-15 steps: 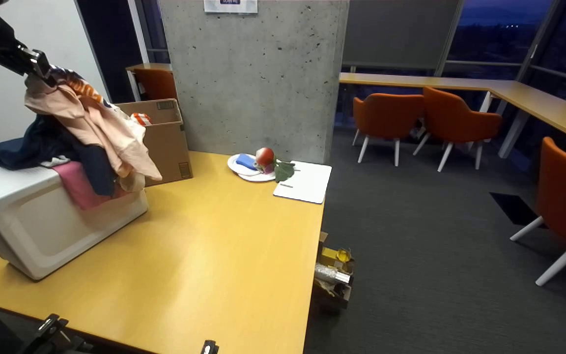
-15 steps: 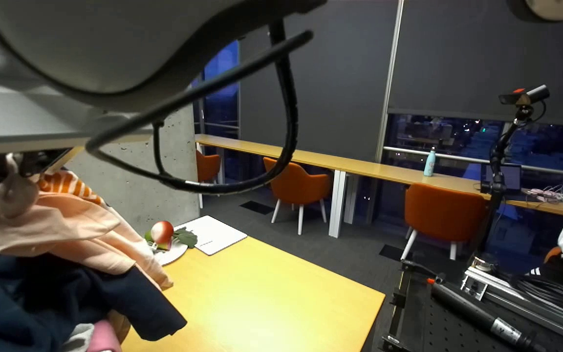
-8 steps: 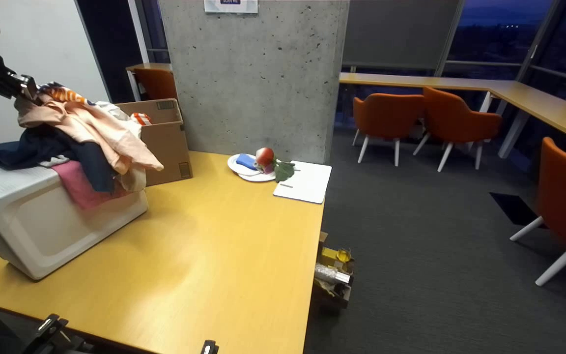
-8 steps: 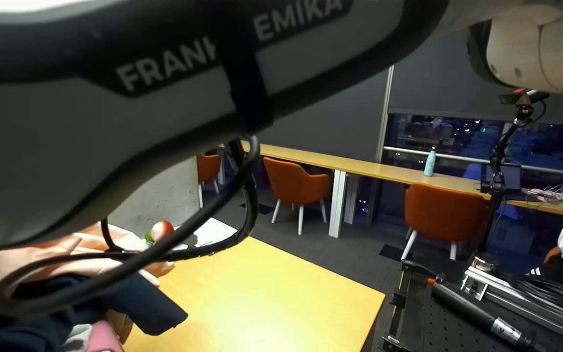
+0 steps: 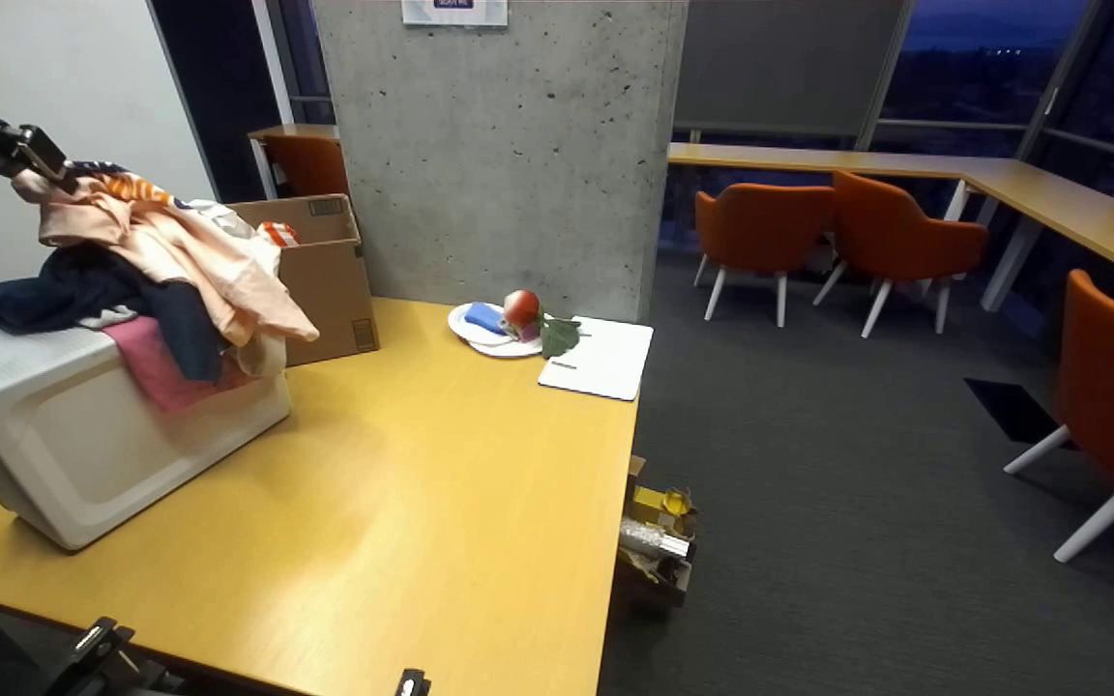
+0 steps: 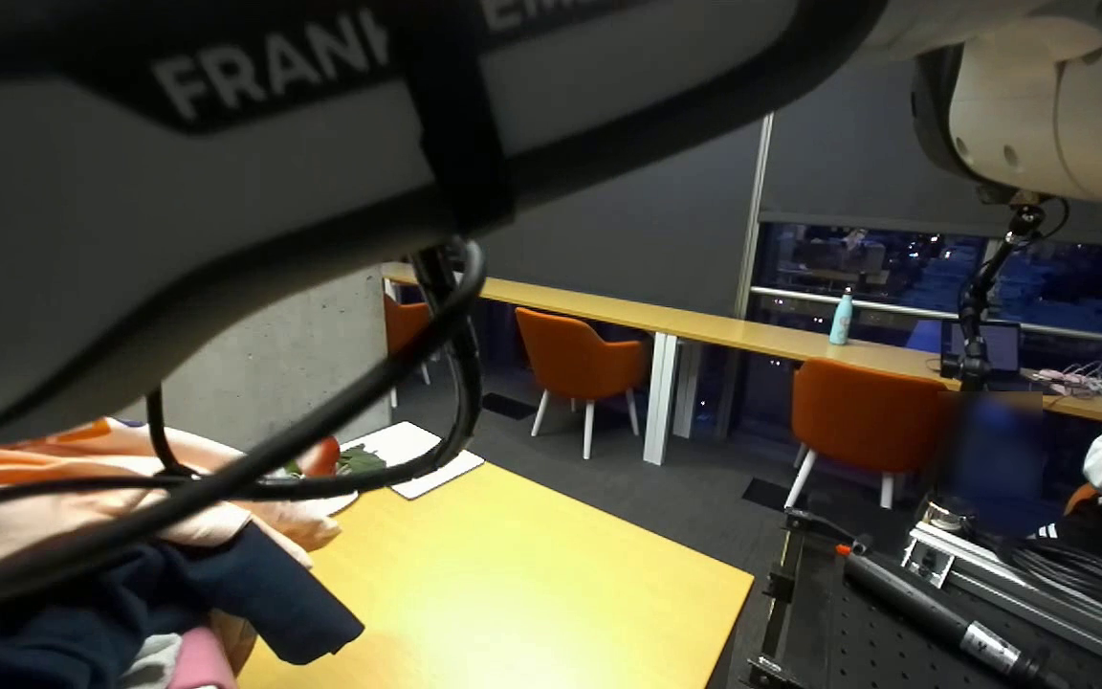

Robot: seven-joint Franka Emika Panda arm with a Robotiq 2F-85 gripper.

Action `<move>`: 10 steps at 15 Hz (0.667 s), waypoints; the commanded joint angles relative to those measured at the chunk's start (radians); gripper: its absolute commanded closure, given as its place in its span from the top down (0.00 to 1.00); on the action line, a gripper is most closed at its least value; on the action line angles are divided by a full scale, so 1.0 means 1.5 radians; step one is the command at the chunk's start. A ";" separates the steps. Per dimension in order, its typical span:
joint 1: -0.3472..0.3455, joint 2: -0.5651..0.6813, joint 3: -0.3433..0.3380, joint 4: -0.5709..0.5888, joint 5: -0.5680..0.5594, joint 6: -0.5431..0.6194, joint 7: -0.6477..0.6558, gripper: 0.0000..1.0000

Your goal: Move the clothes to the box

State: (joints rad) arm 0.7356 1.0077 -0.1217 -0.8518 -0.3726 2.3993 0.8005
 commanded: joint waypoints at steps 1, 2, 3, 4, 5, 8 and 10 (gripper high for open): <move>0.000 -0.055 -0.007 -0.012 -0.002 -0.011 0.004 0.84; -0.004 -0.066 -0.010 -0.016 -0.002 -0.005 0.006 0.91; -0.007 -0.086 -0.008 -0.029 0.001 -0.008 0.003 0.99; -0.010 -0.108 -0.003 -0.048 0.006 -0.011 -0.002 1.00; -0.015 -0.138 0.003 -0.081 0.011 -0.019 -0.010 1.00; -0.029 -0.230 0.018 -0.187 0.034 -0.059 -0.013 1.00; -0.056 -0.276 0.052 -0.248 0.078 -0.060 -0.047 1.00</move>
State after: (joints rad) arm 0.6984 0.7462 -0.1151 -1.0270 -0.3341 2.3272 0.7923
